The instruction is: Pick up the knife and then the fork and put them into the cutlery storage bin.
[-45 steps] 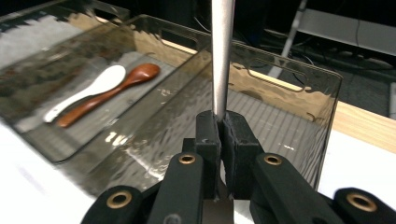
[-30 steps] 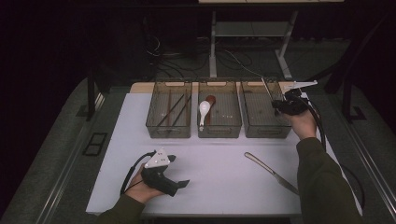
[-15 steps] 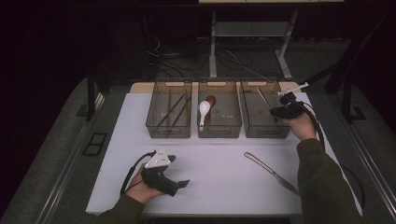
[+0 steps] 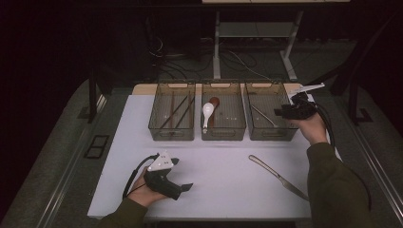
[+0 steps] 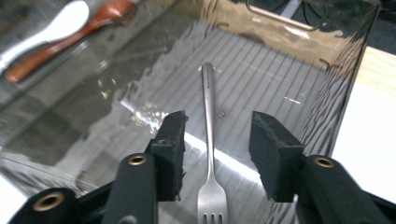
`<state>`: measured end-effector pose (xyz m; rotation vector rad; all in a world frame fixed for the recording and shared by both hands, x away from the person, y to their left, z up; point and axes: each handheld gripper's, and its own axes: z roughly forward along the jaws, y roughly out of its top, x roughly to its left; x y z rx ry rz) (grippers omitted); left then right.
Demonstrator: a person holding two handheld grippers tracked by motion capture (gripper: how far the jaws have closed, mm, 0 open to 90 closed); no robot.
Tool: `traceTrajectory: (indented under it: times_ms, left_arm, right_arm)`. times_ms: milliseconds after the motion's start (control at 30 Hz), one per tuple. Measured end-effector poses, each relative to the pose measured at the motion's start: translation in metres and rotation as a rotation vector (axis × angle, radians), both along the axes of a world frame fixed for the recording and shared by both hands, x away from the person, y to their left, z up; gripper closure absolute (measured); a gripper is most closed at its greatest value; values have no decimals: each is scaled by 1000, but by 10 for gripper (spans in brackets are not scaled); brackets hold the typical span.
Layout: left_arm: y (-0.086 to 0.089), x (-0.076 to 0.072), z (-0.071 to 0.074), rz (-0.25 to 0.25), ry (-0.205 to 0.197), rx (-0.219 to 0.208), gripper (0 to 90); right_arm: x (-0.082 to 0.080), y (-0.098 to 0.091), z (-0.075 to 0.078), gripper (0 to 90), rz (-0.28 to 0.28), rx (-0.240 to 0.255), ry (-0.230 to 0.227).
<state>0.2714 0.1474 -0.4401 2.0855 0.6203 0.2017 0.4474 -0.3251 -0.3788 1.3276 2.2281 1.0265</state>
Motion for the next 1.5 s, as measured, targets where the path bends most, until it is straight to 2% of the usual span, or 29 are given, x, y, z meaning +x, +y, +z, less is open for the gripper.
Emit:
traceTrajectory:
  times_ms: [100, 167, 367, 633, 833, 1067, 1133, 1367, 1500]
  left_arm:
    - [0, 0, 0, 1, -1, 1, 0]
    - [0, 0, 0, 1, 0, 0, 0]
    - [0, 0, 0, 1, -2, 3, 0]
    - [1, 0, 0, 2, -4, 6, 0]
    - [3, 0, 1, 1, -11, 11, 0]
    - [8, 1, 3, 11, -22, -2, 0]
    - [9, 1, 3, 12, -25, -6, 0]
    - [9, 0, 3, 7, -29, -6, 0]
    - [8, 0, 3, 4, -28, -3, 0]
  right_arm:
    - [-7, -3, 6, 499, 7, 54, -26]
    - [-14, -3, 11, 498, 30, 82, -36]
    - [-37, 0, 18, 476, 88, 100, -53]
    - [-72, 2, 16, 419, 112, 124, -62]
    - [-93, 7, 8, 407, 148, 96, -61]
    - [-112, 14, -4, 403, 191, 19, -36]
    - [-118, 17, -7, 403, 209, -22, -27]
    - [-133, 26, -12, 403, 260, -58, 20]
    - [-138, 27, -16, 436, 266, -108, 64]
